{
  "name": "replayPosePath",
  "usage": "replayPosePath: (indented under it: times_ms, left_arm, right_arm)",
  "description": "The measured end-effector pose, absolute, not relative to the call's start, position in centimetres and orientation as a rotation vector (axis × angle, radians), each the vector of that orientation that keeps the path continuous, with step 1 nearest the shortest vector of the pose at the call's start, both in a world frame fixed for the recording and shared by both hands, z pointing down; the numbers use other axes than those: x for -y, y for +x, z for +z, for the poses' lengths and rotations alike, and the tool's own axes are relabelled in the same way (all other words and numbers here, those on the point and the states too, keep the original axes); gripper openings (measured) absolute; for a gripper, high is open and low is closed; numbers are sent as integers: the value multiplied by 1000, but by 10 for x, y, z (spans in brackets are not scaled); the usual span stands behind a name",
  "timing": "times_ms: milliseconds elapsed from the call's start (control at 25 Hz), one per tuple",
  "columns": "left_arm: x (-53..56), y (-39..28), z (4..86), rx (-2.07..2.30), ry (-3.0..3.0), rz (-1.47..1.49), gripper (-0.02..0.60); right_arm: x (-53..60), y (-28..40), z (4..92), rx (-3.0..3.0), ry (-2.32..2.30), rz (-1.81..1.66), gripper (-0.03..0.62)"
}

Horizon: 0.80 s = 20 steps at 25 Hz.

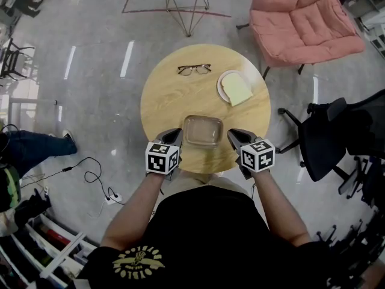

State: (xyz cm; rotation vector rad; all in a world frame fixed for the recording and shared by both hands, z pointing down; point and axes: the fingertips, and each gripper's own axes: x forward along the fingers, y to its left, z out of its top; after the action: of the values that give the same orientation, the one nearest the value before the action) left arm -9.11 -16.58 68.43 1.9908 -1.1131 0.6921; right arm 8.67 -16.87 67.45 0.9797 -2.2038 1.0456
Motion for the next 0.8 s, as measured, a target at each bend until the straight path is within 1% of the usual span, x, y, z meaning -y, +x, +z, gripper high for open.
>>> replayPosePath:
  times_ms: [360, 640, 720, 800]
  left_arm:
    - [159, -93, 718, 1020, 1906, 693, 20]
    - [161, -88, 725, 981, 1904, 703, 21]
    - [161, -88, 728, 966, 1899, 705, 47]
    - [161, -88, 732, 955, 1890, 711, 51]
  right_arm:
    - [164, 82, 709, 2117, 950, 1216, 100]
    - [162, 84, 730, 2058, 959, 1301, 114]
    - [163, 85, 735, 2044, 966, 1321, 114]
    - [162, 86, 740, 2028, 972, 1337, 114]
